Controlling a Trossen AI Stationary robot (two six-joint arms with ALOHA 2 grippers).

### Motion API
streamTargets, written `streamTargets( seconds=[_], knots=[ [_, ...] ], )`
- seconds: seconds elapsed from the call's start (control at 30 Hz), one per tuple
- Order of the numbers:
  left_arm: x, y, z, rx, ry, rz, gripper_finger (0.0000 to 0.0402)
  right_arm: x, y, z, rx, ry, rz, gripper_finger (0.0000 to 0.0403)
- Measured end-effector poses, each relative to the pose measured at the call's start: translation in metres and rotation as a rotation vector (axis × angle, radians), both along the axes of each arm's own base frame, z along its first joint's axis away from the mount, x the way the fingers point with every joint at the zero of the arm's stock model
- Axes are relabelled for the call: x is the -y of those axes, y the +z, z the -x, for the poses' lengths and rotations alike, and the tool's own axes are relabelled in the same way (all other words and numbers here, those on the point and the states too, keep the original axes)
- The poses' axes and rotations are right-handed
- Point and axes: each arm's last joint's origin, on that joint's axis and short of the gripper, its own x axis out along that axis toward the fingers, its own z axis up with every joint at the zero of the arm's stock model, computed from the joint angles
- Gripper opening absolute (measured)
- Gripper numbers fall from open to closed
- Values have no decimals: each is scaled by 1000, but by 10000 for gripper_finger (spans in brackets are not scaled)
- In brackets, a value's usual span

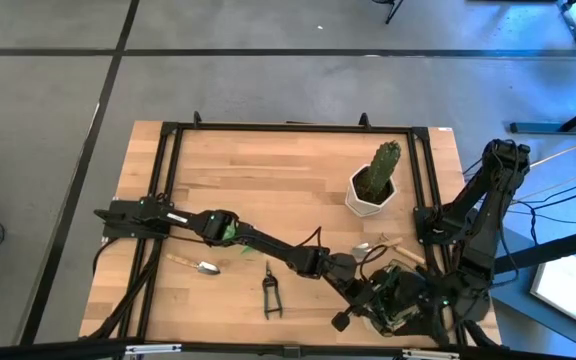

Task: Pick & Place Garden tools in Gardening bag
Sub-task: Put the top grafting pruner into the side pocket of the white bag

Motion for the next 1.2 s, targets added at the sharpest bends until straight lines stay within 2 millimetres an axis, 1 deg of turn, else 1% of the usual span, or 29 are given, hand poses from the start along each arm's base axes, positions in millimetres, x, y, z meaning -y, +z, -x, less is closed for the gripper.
streamTargets(
  seconds=[0.07, 0.23, 0.57, 0.63, 0.73, 0.9, 0.97, 1.1, 1.2],
  knots=[
    [0, 0, 0, 0, 1, 0, 8, -2, 1, -3, 4, 40, -12, 279],
    [4, 0, 1, -1, -11, -9, 8, -6, 4, -1, 39, 142, -8, 279],
    [11, 1, 4, 4, -12, -25, 8, -10, 10, -1, 125, 192, -16, 279],
    [11, 1, 4, 3, -4, -24, 8, -10, 11, -2, 135, 174, -15, 279],
    [10, 1, 3, 2, 1, -25, 8, -5, 3, -1, 41, 117, 10, 279],
    [10, 1, 3, 2, 1, -25, 8, 11, -22, 4, -313, -1, 62, 279],
    [10, 1, 3, 2, 1, -25, 8, 15, -27, 4, -408, -31, 59, 279],
    [9, 1, 3, 2, 2, -24, 8, 17, -27, -2, -389, -66, 49, 279],
    [9, 1, 3, 3, 2, -25, 8, 16, -24, -8, -347, -48, 38, 279]
  ],
)
